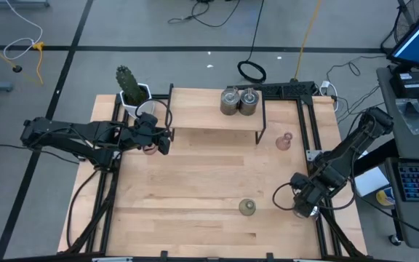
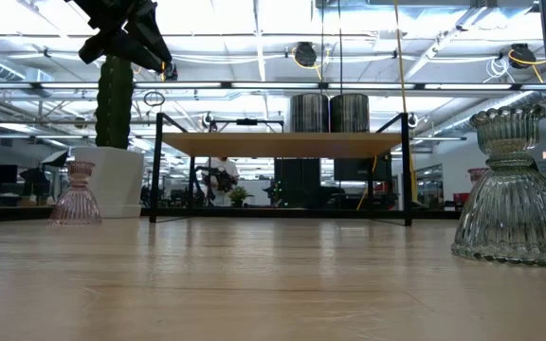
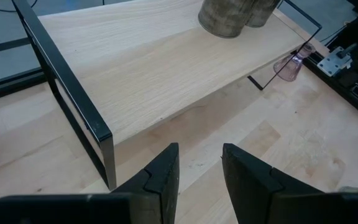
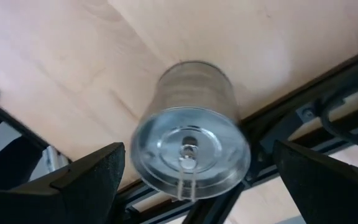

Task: Pick & Place candle stick holders
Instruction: Put the brown scented candle on the shelf

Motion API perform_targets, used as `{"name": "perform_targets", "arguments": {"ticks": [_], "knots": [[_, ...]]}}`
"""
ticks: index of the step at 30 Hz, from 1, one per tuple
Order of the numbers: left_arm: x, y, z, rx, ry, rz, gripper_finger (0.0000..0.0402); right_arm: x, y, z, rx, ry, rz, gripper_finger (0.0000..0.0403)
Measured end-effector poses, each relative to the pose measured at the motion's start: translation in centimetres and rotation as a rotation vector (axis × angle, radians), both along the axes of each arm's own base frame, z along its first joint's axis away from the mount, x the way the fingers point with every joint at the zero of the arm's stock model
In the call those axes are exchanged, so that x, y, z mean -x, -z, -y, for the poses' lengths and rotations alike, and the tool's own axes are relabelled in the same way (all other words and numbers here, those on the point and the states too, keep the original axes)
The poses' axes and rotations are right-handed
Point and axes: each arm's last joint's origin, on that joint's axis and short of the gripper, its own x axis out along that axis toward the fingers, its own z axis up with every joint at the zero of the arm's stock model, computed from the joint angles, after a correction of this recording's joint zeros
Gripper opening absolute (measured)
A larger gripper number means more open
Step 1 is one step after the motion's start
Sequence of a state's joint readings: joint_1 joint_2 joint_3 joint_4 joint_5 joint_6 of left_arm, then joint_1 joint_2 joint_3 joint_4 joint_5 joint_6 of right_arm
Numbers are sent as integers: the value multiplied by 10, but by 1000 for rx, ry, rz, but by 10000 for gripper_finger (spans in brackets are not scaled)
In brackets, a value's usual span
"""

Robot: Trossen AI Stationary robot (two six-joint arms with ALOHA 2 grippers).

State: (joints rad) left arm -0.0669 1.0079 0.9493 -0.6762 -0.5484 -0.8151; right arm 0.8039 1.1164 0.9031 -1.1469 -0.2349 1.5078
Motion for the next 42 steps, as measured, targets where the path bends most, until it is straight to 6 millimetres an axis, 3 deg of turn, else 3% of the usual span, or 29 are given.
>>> {"name": "perform_targets", "arguments": {"ticks": [23, 42], "knots": [[0, 0, 0, 0, 0, 0, 122, 12, 2, -16, 58, 60, 56, 400], [0, 0, 0, 0, 0, 0, 122, 9, 7, -20, 92, 20, 68, 400]]}}
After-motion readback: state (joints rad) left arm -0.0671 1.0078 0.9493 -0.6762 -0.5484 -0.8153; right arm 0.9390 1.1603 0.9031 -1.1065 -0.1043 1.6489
